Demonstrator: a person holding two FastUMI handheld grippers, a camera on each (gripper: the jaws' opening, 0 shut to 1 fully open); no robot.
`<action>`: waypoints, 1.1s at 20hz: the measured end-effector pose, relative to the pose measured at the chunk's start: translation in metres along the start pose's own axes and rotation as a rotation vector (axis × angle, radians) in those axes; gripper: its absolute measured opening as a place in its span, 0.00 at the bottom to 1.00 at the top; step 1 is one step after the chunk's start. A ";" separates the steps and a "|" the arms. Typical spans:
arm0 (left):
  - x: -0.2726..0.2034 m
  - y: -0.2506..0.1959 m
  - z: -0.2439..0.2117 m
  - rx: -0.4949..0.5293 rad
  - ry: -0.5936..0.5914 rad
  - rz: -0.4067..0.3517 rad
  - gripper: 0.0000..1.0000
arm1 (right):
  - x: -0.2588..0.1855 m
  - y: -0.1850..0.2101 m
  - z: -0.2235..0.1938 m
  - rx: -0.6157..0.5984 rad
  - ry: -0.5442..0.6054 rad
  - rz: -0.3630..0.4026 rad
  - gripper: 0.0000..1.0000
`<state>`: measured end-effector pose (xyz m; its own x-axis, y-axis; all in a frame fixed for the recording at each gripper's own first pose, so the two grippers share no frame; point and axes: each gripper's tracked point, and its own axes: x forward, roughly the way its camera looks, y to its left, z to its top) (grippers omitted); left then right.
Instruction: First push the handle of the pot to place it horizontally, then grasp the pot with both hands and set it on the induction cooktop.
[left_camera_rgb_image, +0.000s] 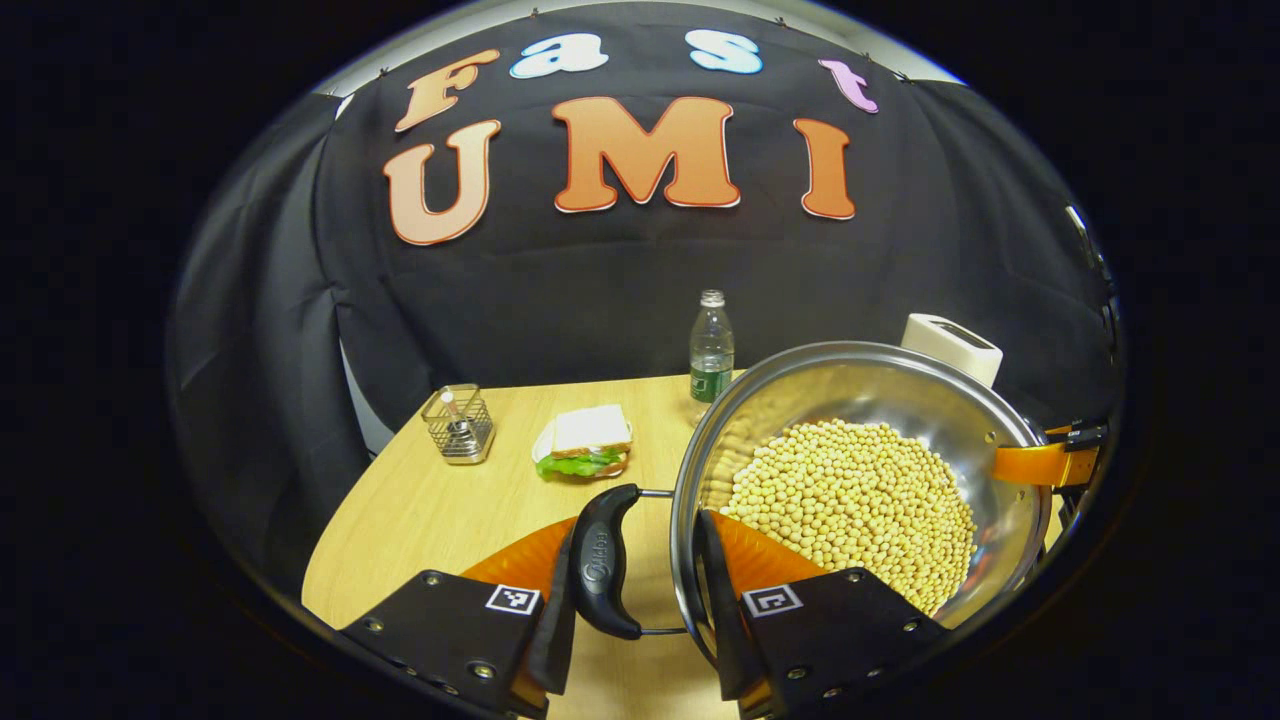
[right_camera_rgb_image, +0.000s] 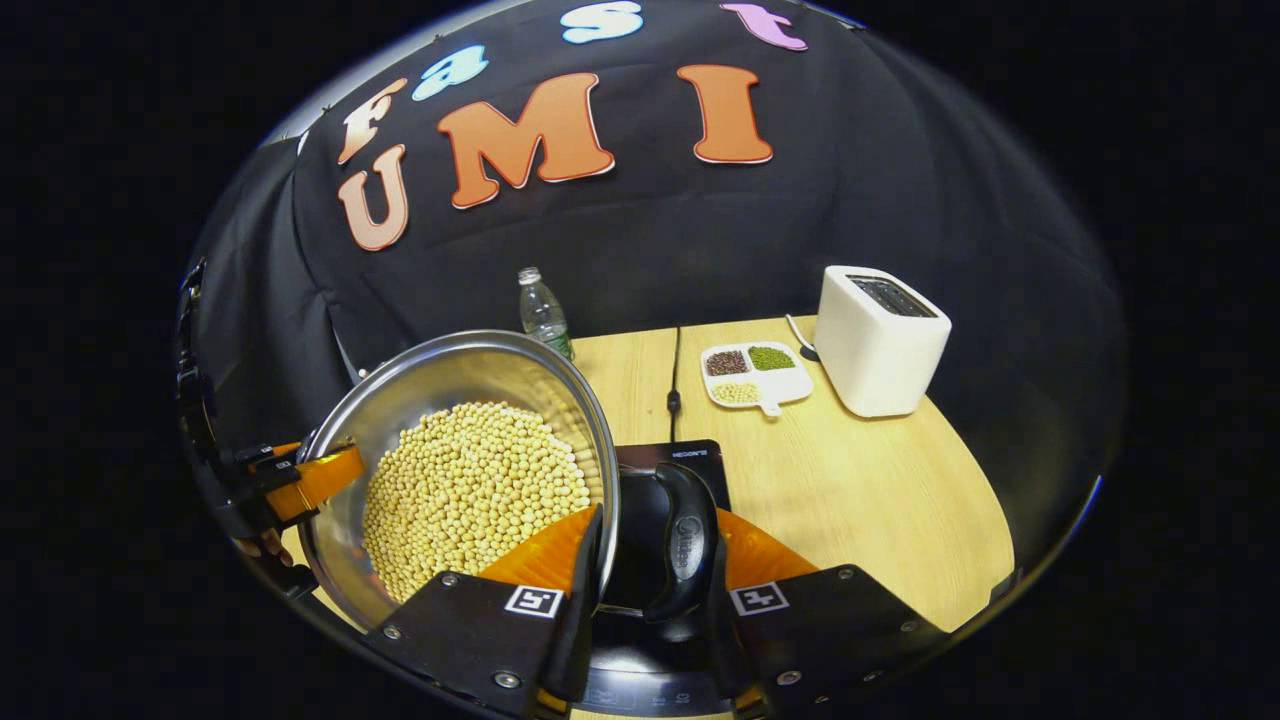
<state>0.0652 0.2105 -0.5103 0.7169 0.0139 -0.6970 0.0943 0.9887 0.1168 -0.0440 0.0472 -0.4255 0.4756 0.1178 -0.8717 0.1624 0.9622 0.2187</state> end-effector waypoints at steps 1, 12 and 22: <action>0.000 0.001 0.000 0.000 0.003 -0.005 0.58 | 0.002 -0.005 -0.001 0.002 0.004 -0.006 0.46; 0.004 0.000 0.001 0.012 0.042 -0.037 0.58 | 0.030 -0.038 -0.020 0.024 0.043 -0.044 0.46; 0.003 0.000 0.002 0.009 0.077 -0.043 0.58 | 0.043 -0.047 -0.029 0.030 0.070 -0.059 0.47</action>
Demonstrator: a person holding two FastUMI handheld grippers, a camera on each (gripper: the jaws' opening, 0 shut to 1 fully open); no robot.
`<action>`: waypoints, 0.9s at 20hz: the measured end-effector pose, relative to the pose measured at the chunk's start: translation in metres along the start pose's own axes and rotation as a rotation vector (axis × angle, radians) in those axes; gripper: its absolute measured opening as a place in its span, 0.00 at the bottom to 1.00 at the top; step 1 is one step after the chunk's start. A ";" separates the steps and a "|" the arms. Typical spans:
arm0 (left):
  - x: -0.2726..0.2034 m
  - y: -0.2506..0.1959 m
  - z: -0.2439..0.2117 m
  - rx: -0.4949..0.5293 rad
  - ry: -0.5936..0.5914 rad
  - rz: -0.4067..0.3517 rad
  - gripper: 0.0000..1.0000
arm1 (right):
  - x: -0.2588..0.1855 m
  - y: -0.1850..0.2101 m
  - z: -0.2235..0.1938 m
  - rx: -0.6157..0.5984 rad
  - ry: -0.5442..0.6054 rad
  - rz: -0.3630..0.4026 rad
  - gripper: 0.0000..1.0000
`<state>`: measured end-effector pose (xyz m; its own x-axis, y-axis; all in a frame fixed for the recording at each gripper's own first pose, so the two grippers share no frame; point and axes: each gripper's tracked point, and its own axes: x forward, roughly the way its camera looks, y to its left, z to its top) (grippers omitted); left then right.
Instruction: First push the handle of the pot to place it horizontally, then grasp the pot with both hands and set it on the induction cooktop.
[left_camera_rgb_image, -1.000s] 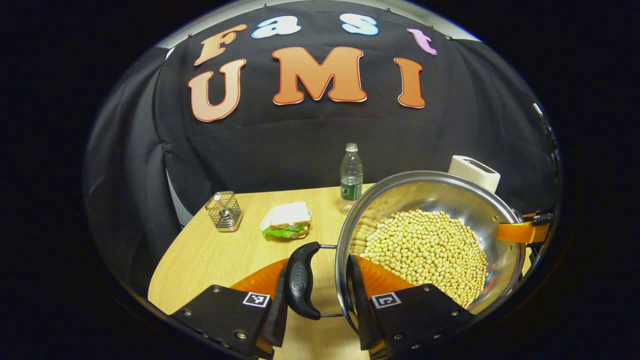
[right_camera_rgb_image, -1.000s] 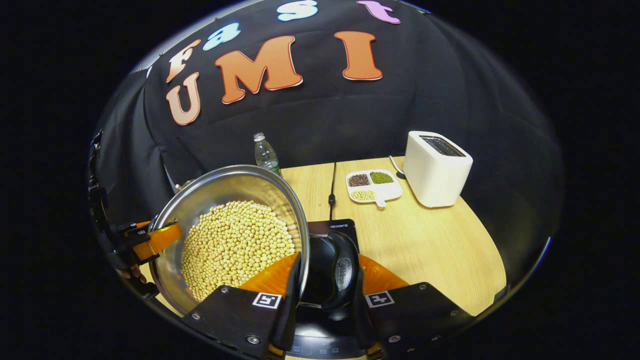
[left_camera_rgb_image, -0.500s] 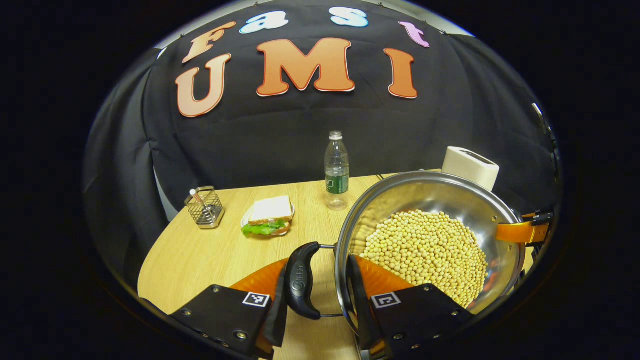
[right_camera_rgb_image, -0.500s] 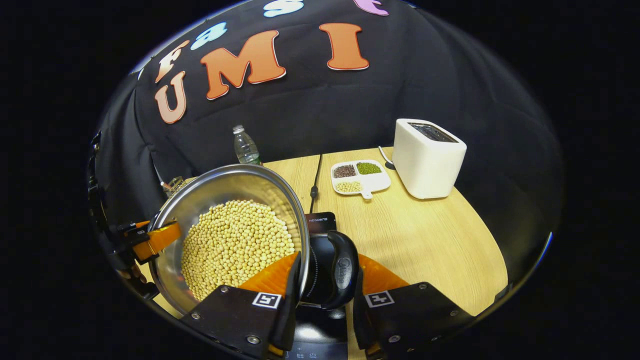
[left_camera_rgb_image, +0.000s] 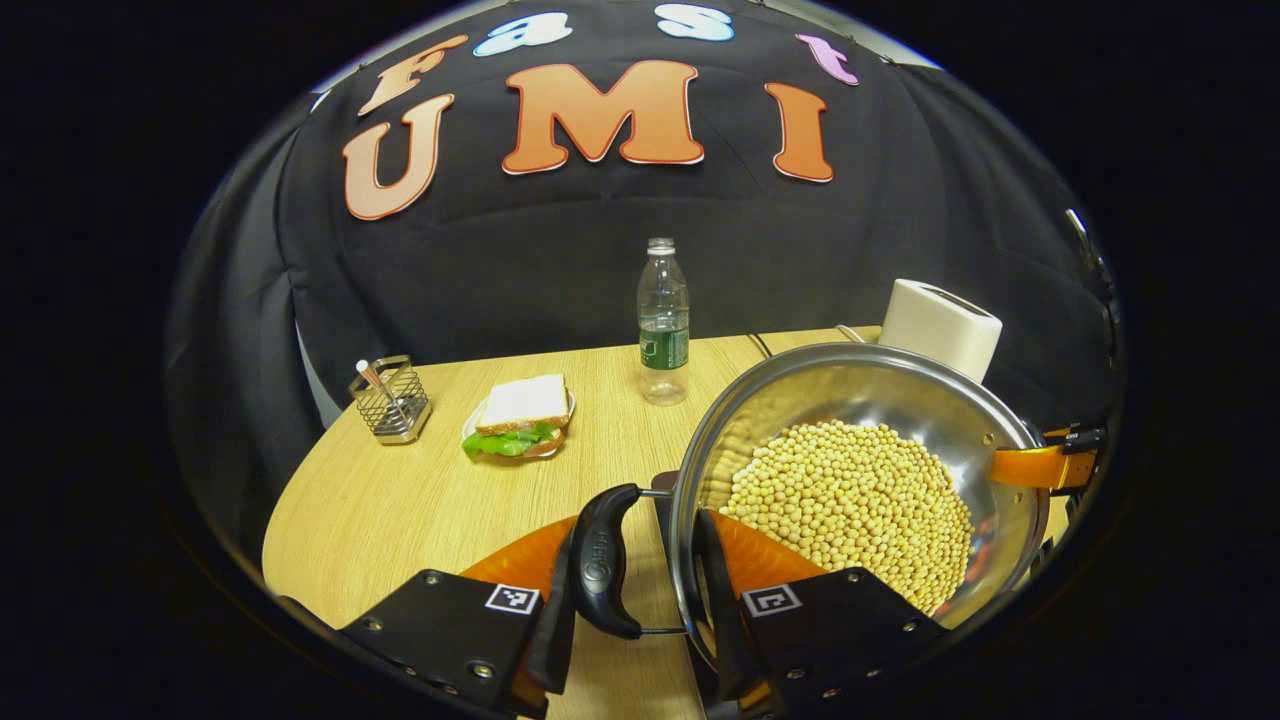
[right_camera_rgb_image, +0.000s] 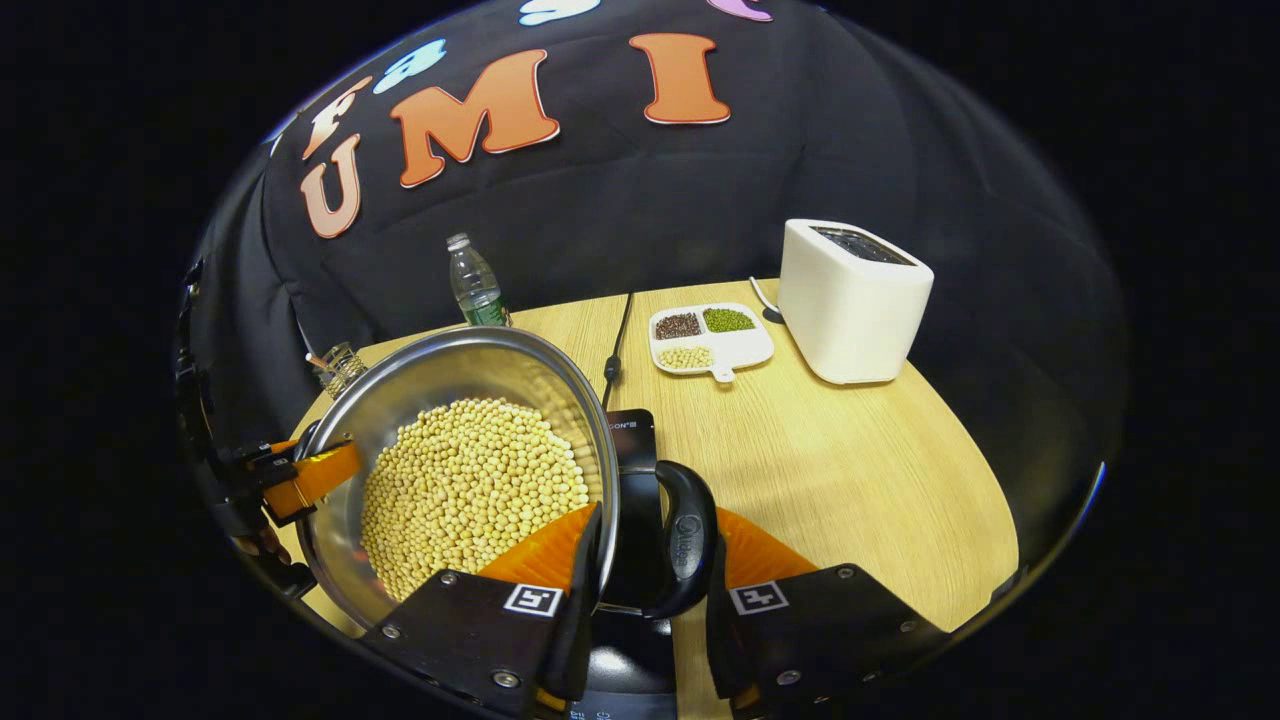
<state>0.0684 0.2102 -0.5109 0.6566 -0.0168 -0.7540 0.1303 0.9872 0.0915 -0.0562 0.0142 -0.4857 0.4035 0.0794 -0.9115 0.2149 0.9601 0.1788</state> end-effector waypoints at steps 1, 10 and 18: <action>0.001 0.001 0.002 -0.001 0.002 0.001 0.58 | 0.001 0.000 0.000 0.000 -0.001 0.000 0.46; 0.008 0.000 0.004 0.008 0.023 0.000 0.58 | 0.008 0.001 0.001 0.048 0.027 0.017 0.47; 0.010 -0.002 0.007 -0.006 0.031 -0.009 0.62 | 0.012 -0.001 0.006 0.043 0.005 0.034 0.58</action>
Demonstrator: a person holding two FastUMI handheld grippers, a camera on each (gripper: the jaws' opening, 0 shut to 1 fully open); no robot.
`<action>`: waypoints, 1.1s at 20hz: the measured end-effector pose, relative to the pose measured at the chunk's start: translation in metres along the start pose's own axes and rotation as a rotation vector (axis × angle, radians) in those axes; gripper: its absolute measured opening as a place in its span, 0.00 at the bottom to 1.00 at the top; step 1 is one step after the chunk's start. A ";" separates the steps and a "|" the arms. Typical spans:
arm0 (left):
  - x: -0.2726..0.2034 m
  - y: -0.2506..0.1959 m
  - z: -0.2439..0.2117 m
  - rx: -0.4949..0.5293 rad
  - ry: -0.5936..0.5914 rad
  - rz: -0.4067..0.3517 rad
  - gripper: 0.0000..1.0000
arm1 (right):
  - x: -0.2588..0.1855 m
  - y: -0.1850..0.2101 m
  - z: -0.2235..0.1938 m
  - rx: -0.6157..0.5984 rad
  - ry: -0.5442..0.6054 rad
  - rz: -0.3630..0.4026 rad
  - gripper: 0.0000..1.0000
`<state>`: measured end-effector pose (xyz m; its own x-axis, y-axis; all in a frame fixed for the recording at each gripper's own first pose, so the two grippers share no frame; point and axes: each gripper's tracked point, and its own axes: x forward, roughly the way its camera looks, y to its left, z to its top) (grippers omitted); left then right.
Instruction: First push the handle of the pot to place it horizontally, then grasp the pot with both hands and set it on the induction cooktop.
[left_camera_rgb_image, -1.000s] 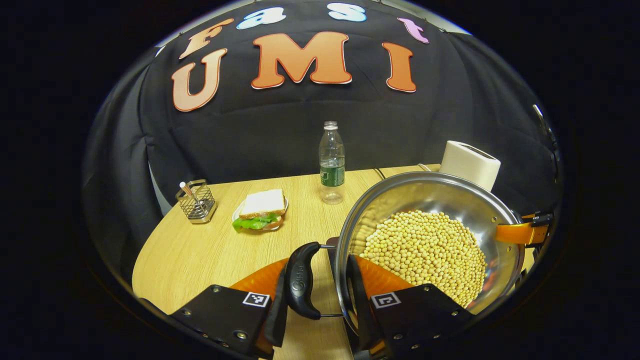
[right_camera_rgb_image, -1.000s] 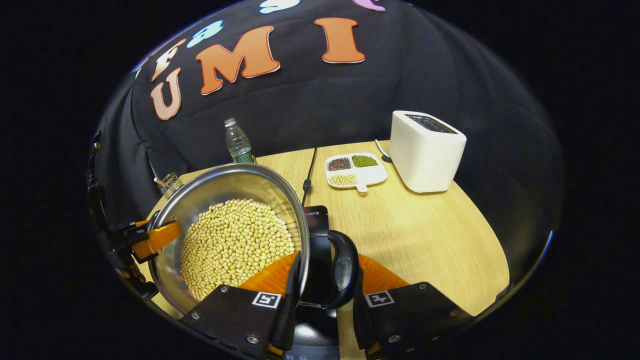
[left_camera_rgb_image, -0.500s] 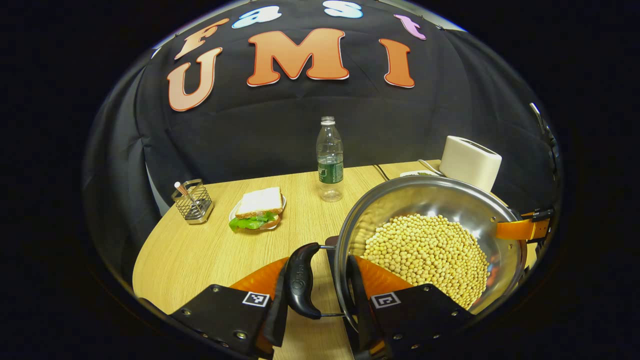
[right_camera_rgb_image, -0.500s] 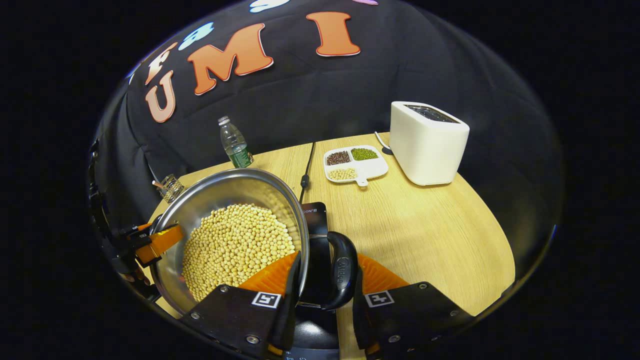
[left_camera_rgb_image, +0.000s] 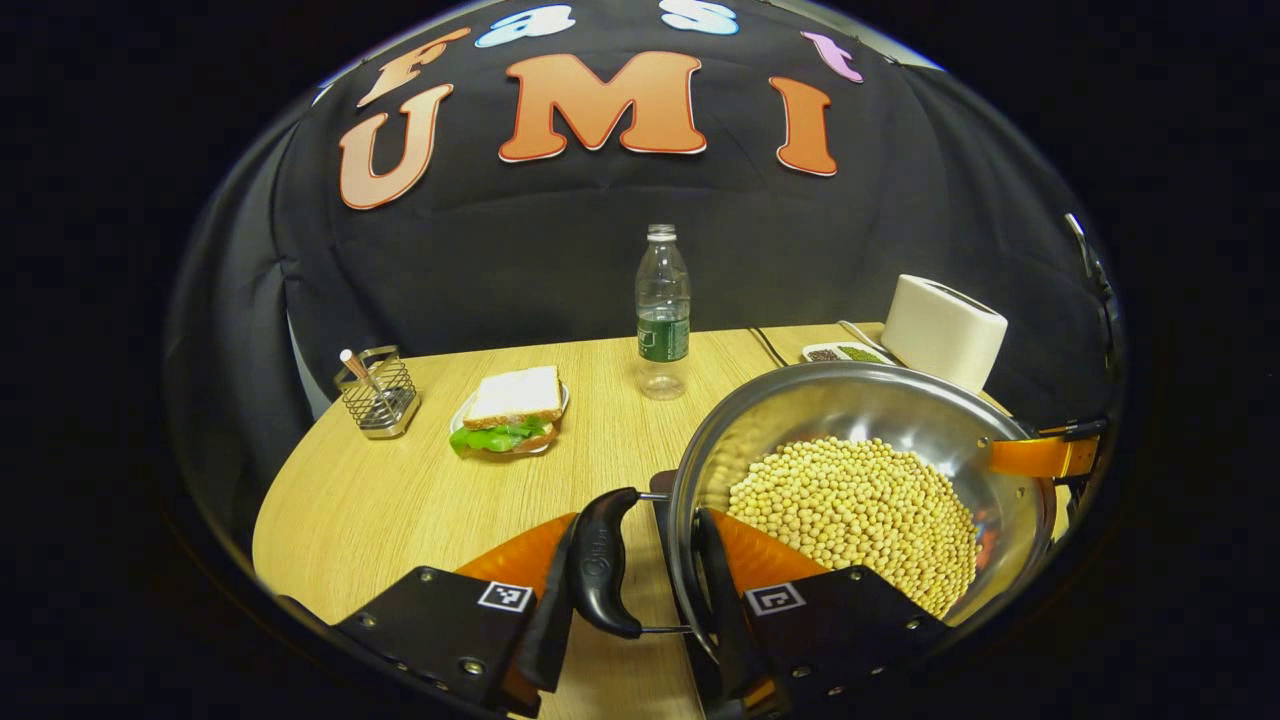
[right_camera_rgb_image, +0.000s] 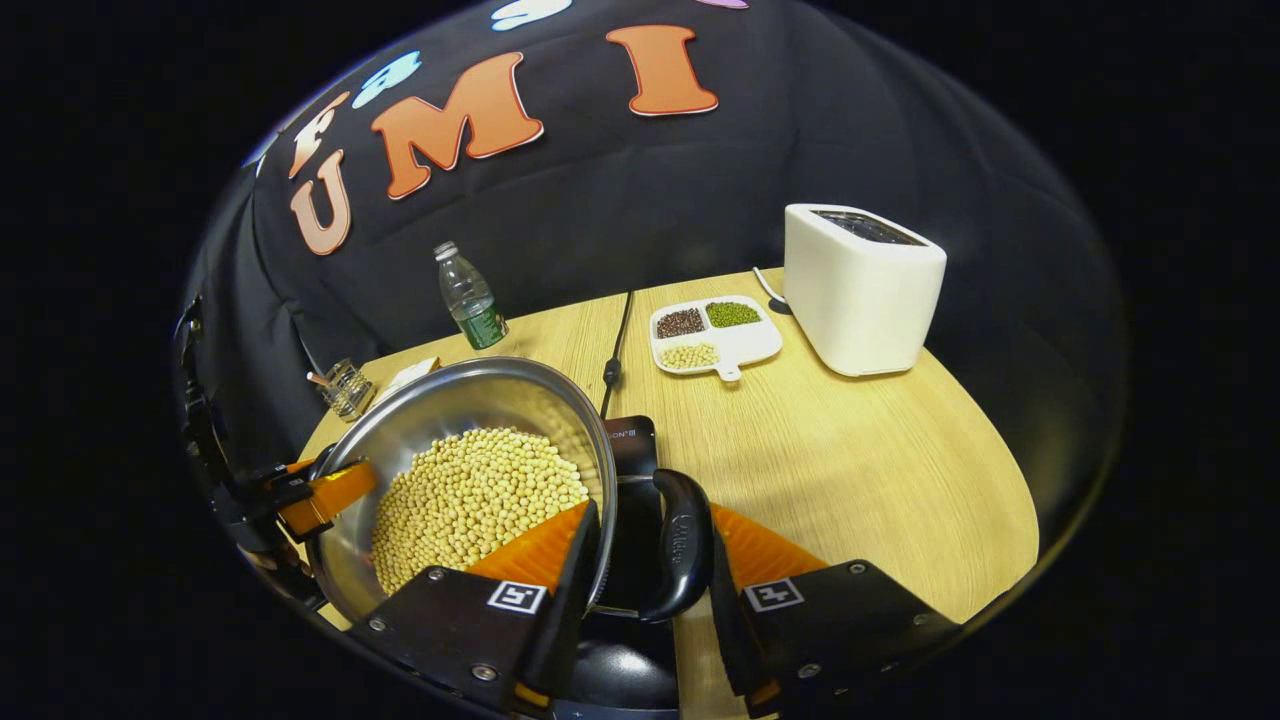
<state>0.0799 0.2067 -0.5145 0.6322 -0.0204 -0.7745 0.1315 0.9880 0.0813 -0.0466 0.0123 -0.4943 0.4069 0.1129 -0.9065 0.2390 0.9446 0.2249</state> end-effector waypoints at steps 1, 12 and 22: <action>0.002 0.001 -0.001 0.000 0.001 0.008 0.64 | -0.001 -0.004 0.005 -0.023 -0.024 -0.022 0.62; -0.091 0.020 0.081 0.107 -0.241 0.090 0.80 | -0.082 0.003 0.077 -0.165 -0.304 -0.092 0.92; -0.284 0.045 0.213 0.040 -0.635 0.168 0.80 | -0.234 0.049 0.163 -0.241 -0.650 -0.006 0.93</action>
<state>0.0695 0.2247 -0.1575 0.9728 0.0351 -0.2290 0.0120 0.9794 0.2015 0.0137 -0.0178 -0.2129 0.8696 -0.0294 -0.4930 0.0713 0.9952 0.0665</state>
